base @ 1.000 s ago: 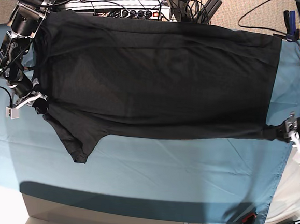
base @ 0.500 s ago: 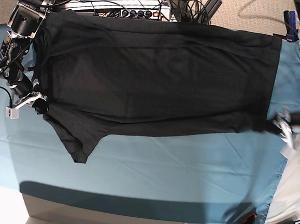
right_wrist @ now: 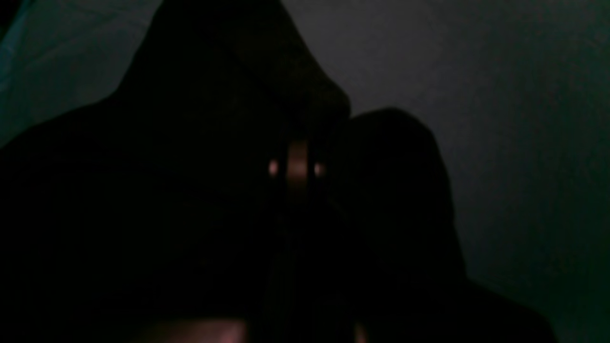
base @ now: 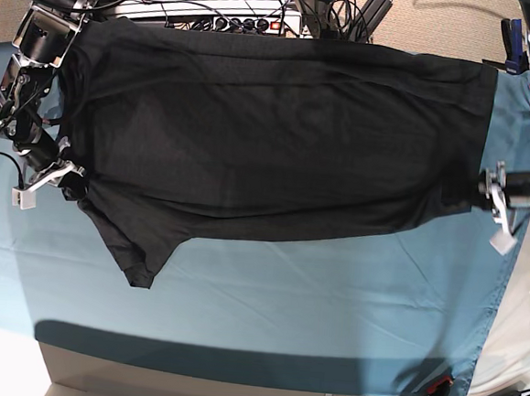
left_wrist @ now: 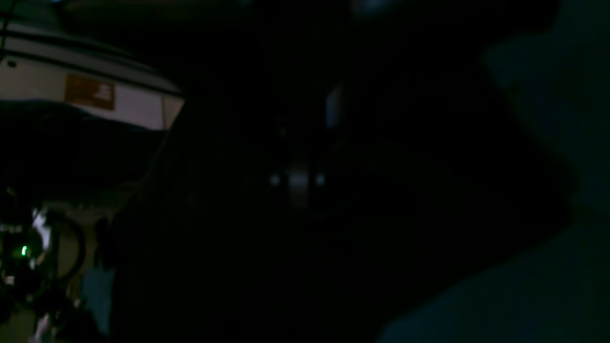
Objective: Fold the T-shirt properly
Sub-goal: 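Lift the hem with both grippers and carry it toward the folded collar edge, then lay the held hem over the folded collar edge with both grippers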
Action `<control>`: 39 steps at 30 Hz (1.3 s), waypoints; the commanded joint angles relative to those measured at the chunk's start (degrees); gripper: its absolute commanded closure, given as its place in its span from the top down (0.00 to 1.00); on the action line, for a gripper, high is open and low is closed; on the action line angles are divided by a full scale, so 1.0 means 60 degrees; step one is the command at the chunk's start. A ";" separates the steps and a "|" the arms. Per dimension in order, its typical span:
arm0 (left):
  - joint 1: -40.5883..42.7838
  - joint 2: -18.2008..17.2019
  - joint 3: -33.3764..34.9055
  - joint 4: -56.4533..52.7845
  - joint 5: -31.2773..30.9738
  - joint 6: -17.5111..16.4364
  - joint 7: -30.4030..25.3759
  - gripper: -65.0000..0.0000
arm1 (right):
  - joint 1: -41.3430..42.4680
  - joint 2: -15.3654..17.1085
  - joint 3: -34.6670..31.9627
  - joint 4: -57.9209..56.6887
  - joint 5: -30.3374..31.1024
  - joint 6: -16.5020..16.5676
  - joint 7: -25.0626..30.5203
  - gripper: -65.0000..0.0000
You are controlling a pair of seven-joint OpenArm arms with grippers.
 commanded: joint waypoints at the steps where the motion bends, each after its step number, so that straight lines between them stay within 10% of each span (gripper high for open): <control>1: 0.0000 -0.0219 -0.0076 0.0328 -0.0257 -0.0075 -0.0012 0.00 | 0.0182 0.0233 0.0040 0.0193 0.0186 0.0082 0.0178 0.00; 14: 0.2047 -0.0699 -0.0076 0.3636 -0.0257 -0.0075 -0.0012 0.00 | 0.0186 0.0244 0.0040 0.0197 0.0204 0.0082 0.0182 0.00; 22: 0.2033 -0.1792 -0.0076 0.3741 -0.0257 -0.0075 -0.0280 0.00 | 0.0106 0.0882 0.0040 0.1195 0.0470 0.0082 -0.0310 0.00; 39: 0.2044 -0.1887 -0.1005 0.3738 -0.0257 -0.0075 -0.0586 0.00 | 0.0076 0.1504 0.0040 0.1443 0.2000 0.0082 -0.1701 0.00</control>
